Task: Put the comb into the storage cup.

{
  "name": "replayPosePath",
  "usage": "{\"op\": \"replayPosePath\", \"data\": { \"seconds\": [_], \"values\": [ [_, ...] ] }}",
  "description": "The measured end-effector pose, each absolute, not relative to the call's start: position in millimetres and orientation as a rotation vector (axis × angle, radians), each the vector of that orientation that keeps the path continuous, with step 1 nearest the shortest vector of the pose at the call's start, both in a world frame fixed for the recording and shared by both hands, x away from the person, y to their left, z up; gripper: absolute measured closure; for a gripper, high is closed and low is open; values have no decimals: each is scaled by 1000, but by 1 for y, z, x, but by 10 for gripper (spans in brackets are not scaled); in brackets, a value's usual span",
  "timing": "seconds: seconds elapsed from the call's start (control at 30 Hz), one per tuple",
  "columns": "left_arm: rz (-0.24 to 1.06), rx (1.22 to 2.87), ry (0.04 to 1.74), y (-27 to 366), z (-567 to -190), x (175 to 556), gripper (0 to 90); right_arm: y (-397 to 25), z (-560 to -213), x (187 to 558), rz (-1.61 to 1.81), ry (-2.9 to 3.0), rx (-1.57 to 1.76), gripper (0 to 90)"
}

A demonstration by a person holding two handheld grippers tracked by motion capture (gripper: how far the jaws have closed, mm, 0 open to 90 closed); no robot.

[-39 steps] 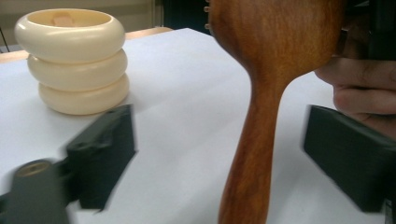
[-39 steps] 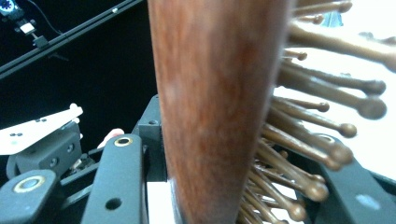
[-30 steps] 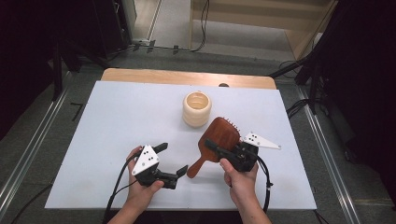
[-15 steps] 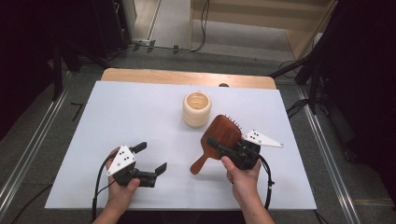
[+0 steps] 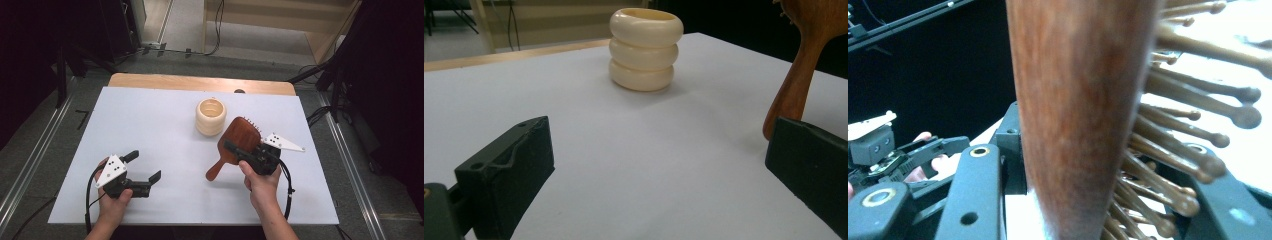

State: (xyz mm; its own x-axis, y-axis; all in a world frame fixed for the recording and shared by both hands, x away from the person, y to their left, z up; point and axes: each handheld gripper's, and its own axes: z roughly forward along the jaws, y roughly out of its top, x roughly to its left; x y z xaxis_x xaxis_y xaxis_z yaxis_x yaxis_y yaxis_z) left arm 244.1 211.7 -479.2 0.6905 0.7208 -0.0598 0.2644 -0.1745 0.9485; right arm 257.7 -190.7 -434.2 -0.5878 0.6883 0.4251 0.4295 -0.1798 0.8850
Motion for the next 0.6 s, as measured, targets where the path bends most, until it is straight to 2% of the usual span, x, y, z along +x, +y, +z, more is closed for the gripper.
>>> {"op": "replayPosePath", "data": {
  "seconds": [0.6],
  "values": [
    [562,1728,870,251,-483,250,0,-200,-422,273,1857,1844,1262,502]
  ]
}}
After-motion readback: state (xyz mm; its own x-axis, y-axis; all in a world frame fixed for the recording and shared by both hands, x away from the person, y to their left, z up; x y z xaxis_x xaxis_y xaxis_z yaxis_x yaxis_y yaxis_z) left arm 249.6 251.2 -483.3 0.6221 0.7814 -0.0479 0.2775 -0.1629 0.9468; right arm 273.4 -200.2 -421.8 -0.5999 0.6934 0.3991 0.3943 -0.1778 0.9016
